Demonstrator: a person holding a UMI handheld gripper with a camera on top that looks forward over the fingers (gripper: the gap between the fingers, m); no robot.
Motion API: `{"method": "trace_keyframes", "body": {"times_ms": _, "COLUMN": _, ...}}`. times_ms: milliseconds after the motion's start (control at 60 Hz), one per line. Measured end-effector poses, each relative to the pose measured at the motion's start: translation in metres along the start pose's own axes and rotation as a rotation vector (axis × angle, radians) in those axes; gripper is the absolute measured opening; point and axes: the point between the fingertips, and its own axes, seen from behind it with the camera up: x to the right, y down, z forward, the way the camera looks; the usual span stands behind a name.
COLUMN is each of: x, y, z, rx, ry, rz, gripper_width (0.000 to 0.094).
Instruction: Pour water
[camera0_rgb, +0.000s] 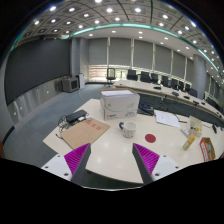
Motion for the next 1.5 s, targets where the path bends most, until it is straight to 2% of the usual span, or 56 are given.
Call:
{"method": "trace_keyframes", "body": {"times_ms": 300, "x": 0.091, "y": 0.024, "z": 0.018, "rx": -0.03, "ry": 0.154, "rz": 0.127, "gripper_width": 0.0859}}
{"method": "trace_keyframes", "body": {"times_ms": 600, "x": 0.299, "y": 0.09, "z": 0.06, "rx": -0.045, "ry": 0.311, "rz": 0.172, "gripper_width": 0.0862}}
{"method": "trace_keyframes", "body": {"times_ms": 917, "x": 0.514, "y": 0.128, "z": 0.14, "rx": 0.008, "ry": 0.368, "rz": 0.179, "gripper_width": 0.0859}}
{"method": "trace_keyframes", "body": {"times_ms": 1217, "x": 0.604, "y": 0.133, "z": 0.226, "rx": 0.062, "ry": 0.402, "rz": 0.206, "gripper_width": 0.0848}}
{"method": "trace_keyframes", "body": {"times_ms": 1317, "x": 0.614, "y": 0.129, "z": 0.248, "rx": 0.09, "ry": 0.415, "rz": 0.207, "gripper_width": 0.0761}}
{"method": "trace_keyframes", "body": {"times_ms": 1367, "x": 0.617, "y": 0.129, "z": 0.256, "rx": 0.097, "ry": 0.419, "rz": 0.198, "gripper_width": 0.0682}}
{"method": "trace_keyframes", "body": {"times_ms": 1433, "x": 0.621, "y": 0.126, "z": 0.261, "rx": 0.118, "ry": 0.433, "rz": 0.185, "gripper_width": 0.0519}}
{"method": "trace_keyframes", "body": {"times_ms": 1500, "x": 0.622, "y": 0.124, "z": 0.261, "rx": 0.131, "ry": 0.445, "rz": 0.19, "gripper_width": 0.0486}}
